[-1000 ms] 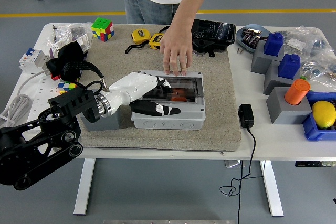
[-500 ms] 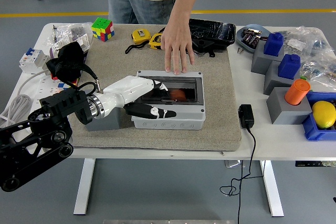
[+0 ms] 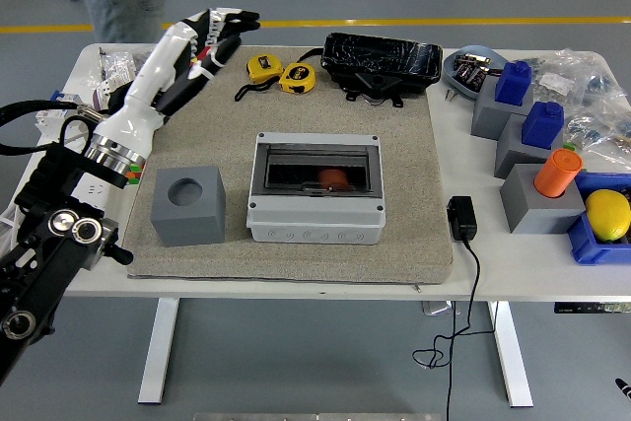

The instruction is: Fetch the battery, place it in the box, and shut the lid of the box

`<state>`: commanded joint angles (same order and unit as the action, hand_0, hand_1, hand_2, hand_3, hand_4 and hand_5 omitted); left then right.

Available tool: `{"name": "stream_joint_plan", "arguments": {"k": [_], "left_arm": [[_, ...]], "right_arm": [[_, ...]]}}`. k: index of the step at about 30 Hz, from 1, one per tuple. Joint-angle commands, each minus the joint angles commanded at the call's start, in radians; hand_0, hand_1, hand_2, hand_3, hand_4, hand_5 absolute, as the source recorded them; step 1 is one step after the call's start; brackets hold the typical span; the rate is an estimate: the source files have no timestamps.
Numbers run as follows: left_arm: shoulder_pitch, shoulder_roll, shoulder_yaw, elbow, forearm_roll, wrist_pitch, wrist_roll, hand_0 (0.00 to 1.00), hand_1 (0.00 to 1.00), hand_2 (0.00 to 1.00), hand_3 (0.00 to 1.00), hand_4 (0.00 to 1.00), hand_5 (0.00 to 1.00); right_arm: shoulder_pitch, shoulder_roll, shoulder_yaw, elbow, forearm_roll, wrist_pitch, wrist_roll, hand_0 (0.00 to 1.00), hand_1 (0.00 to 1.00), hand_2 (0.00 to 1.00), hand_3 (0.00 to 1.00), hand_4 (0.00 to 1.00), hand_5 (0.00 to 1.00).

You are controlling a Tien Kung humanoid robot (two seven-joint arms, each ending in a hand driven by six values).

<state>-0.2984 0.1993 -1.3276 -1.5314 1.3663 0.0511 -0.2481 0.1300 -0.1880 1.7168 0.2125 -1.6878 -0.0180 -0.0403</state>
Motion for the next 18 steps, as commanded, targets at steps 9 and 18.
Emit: {"name": "stream_joint_plan", "arguments": {"k": [9,18], "left_arm": [[0.096,-0.002,-0.120,0.047,-0.349,-0.073,-0.045,0.851,0.861,0.823,0.807,0.998,0.998],[0.118,-0.007,-0.144,0.110,-0.431,-0.114,-0.045,0.853,0.861,0.824,0.811,0.998,0.998]], "right_arm": [[-0.005,0.009,0.018,-0.002,-0.012,0.002,0.001,0.792,0.735,0.737,0.793,0.998,0.949],[-0.004,0.012,0.022,-0.001,-0.014,0.002,0.002,0.790,0.735,0.737,0.792,0.998,0.946]]}}
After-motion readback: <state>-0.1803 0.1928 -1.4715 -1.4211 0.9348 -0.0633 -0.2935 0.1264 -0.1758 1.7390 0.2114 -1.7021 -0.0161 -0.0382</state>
